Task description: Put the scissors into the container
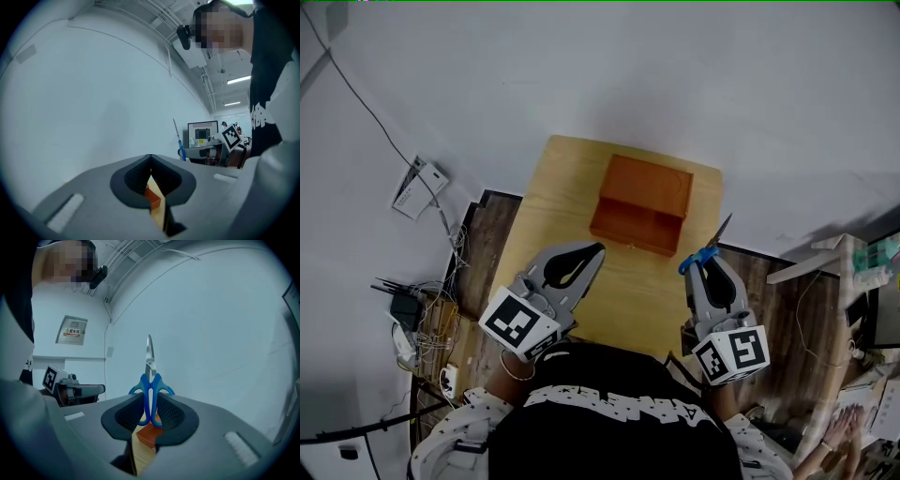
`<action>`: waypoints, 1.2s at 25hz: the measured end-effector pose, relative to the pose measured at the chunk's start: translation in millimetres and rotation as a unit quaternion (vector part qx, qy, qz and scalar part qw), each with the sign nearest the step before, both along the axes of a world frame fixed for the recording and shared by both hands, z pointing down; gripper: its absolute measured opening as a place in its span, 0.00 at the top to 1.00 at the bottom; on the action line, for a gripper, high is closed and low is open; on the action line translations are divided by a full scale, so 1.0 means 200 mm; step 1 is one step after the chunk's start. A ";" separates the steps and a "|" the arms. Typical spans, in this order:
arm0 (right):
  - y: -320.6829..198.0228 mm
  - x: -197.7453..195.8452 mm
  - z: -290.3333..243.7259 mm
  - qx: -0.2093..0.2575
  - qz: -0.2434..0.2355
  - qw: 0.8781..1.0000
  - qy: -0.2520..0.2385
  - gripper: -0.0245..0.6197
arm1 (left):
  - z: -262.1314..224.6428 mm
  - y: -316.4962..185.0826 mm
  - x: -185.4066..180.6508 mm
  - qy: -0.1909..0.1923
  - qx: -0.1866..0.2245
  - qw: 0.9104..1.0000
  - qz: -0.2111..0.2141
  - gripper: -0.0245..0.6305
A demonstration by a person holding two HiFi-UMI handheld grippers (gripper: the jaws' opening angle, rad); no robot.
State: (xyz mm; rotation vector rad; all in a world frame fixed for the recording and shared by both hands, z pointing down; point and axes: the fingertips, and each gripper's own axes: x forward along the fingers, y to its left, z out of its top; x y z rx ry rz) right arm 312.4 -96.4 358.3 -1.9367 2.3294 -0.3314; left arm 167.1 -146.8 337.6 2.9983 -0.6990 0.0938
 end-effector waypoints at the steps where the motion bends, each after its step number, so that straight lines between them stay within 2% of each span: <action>1: 0.00 0.01 0.00 0.000 -0.002 1.000 -0.002 0.80 | 0.00 0.00 0.01 -0.002 0.002 1.000 -0.002 0.96; 6: -0.03 0.03 0.03 -0.005 -0.016 1.000 0.000 0.80 | -0.03 -0.01 0.03 -0.005 0.019 1.000 -0.014 0.96; 14: -0.15 -0.03 0.09 -0.018 -0.028 0.999 0.036 0.80 | 0.02 -0.08 0.00 -0.031 -0.003 0.999 -0.016 0.96; 18: -0.20 -0.03 0.15 -0.026 -0.024 0.999 0.037 0.80 | 0.02 -0.15 0.05 -0.006 0.007 1.000 -0.007 0.96; 22: -0.26 -0.03 0.24 -0.052 -0.027 0.997 0.049 0.80 | 0.04 -0.18 0.06 -0.012 0.007 1.000 0.007 0.96; 26: -0.34 -0.04 0.34 -0.071 -0.030 0.995 0.055 0.80 | 0.07 -0.24 0.00 -0.013 -0.014 1.000 -0.007 0.96; 30: -0.42 -0.06 0.42 -0.093 -0.038 0.993 0.065 0.80 | 0.05 -0.32 -0.06 0.001 -0.001 1.000 -0.024 0.96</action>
